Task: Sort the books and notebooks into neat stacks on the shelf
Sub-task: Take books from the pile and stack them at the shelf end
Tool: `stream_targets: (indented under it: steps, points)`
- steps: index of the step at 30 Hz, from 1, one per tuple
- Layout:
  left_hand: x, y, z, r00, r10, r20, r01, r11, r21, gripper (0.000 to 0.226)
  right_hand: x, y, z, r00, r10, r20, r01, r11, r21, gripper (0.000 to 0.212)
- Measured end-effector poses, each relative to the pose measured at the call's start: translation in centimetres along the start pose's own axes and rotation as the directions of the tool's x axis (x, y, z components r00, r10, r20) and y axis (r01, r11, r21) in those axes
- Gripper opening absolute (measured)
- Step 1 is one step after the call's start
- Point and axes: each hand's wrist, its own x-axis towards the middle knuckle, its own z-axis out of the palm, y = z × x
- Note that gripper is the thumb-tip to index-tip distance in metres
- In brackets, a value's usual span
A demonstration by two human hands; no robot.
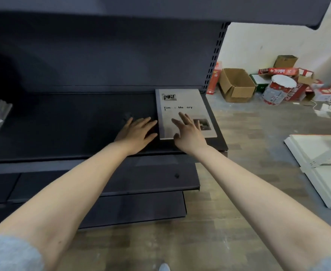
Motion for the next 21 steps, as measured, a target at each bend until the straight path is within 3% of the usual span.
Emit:
stream_targets:
  steps: [4, 11, 21]
  points:
    - [-4.4, -6.2, -2.0, 0.991, -0.098, -0.086, 0.100, 0.995, 0.022, 0.052, 1.6, -6.1, 0.8, 0.993, -0.114, 0.012, 0.111, 0.985, 0.133, 0.057]
    - [-12.2, -15.8, -6.9, 0.925, -0.168, -0.342, 0.183, 0.983, 0.012, 0.045, 4.0, -20.3, 2.9, 0.934, -0.313, -0.170, 0.342, 0.921, 0.185, 0.046]
    - [-22.7, -28.3, -12.6, 0.739, -0.192, -0.646, 0.285, 0.958, 0.041, 0.050, 6.1, -39.6, 5.9, 0.776, -0.544, -0.318, 0.621, 0.748, 0.236, 0.044]
